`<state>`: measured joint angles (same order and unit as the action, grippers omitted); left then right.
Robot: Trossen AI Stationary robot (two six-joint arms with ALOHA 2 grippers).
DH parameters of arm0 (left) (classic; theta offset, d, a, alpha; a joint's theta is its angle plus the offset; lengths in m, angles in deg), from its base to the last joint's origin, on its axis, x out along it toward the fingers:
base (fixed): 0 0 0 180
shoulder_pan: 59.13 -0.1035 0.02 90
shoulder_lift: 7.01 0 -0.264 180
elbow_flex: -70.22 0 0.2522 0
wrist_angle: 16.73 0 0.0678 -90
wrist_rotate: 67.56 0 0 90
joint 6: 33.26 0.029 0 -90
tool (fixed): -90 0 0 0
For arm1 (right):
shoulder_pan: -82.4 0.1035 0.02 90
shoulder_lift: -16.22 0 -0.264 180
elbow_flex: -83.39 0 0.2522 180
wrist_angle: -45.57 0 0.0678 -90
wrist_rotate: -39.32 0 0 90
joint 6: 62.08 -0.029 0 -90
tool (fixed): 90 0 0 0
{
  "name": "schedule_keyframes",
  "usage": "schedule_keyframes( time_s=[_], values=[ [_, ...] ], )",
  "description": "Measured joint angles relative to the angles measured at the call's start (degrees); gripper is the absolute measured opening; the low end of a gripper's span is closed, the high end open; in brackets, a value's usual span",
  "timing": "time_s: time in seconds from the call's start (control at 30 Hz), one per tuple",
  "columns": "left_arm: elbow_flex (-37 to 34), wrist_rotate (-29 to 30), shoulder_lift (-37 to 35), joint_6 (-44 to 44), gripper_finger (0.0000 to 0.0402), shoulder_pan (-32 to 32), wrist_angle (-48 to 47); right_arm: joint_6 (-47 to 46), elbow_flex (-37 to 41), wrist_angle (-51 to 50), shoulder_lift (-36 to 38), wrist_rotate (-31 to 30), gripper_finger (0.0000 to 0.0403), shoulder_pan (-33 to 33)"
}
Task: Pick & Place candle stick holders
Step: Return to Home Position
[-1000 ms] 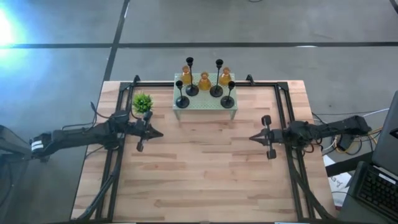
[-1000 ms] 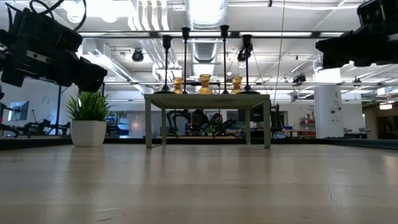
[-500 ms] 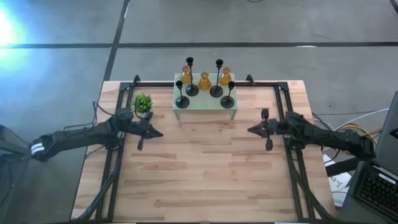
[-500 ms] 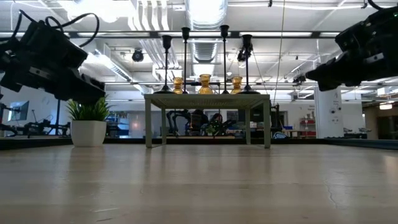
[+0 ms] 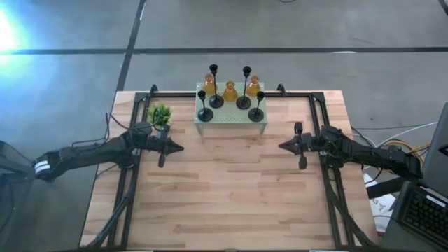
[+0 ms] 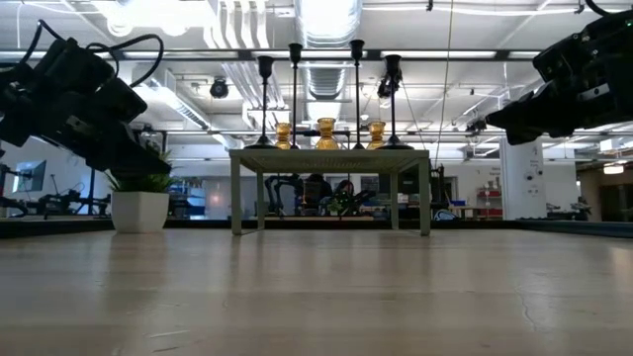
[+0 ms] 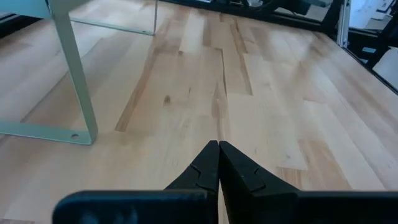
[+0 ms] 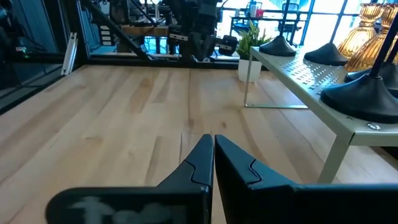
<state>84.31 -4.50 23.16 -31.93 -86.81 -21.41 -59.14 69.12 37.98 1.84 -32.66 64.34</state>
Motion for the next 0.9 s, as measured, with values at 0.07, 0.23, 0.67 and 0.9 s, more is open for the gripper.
schedule_keyframes(
  time_s=[0.07,0.23,0.67,0.9],
  values=[
    [0.00,0.00,0.00,0.00,0.0013,0.00,0.00,0.02,0.00,-0.02,0.00,0.00,0.0008,0.00],
    [0.00,0.00,-0.02,-0.02,0.0013,0.00,-0.02,0.02,0.00,0.00,0.01,-0.04,0.0008,0.02],
    [0.00,0.00,-11.98,-0.04,0.0014,0.81,-0.21,0.06,-0.02,-0.07,13.94,-0.11,0.0008,2.08],
    [0.00,0.03,-21.62,-0.08,0.0014,1.07,-0.19,0.16,-0.07,2.49,14.38,-0.14,0.0008,2.14]
  ],
)
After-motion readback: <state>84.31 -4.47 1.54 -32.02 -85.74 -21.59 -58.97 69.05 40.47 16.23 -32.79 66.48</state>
